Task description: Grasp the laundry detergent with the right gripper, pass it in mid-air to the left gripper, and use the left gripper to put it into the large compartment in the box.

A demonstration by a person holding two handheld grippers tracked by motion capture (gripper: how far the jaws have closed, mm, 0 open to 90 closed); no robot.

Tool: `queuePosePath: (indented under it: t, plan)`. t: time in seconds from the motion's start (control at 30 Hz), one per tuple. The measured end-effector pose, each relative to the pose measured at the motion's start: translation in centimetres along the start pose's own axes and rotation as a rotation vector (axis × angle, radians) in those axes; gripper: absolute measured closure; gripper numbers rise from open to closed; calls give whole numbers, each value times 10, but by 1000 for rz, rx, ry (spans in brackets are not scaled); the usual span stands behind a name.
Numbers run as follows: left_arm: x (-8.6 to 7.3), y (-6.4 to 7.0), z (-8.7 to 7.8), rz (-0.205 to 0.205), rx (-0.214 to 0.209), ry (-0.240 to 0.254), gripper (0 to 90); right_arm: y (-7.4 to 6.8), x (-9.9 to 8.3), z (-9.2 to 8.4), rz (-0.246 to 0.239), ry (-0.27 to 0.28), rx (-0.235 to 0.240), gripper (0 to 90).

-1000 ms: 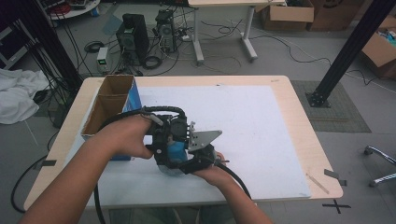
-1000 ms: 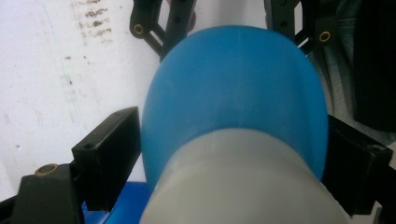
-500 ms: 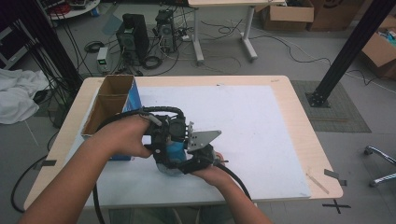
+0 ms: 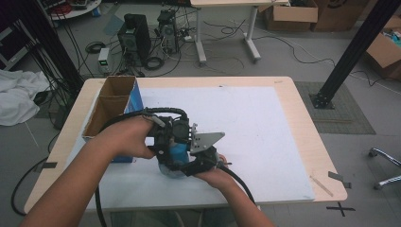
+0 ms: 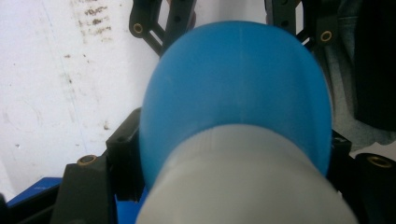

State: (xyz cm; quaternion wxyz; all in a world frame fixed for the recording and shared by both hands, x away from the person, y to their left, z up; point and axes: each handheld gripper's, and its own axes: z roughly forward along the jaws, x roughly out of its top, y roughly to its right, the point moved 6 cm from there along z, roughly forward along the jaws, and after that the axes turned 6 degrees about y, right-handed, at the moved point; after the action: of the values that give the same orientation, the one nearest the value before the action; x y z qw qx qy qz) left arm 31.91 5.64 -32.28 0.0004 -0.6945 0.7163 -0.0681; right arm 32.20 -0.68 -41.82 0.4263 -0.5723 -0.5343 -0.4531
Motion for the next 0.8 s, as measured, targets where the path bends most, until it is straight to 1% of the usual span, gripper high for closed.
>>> queuePosePath:
  t: [0.13, 0.3, 0.4, 0.53, 0.63, 0.67, 0.8]
  plan:
    - [0, 0, 0, -5, -9, 4, 330, 0, -1, 1, 3, 3, 0, 458]
    - [-1, -1, 1, -6, -5, 10, 360, 1, -1, 1, 3, 6, -1, 458]
    - [0, -1, 2, -4, -3, 7, 367, 0, -1, 1, 2, 2, 0, 459]
    - [0, -1, 2, -8, -21, -3, 383, 0, -2, 2, 0, 0, 0, 459]
    - [0, 0, 2, -5, -26, -8, 387, -1, -2, 2, -5, -2, 0, 455]
    - [1, 0, 1, -3, -29, -14, 389, -1, -2, 2, -7, -3, 8, 451]
    - [2, 2, -1, -1, -18, -15, 391, -2, -1, 1, -13, 9, 8, 445]
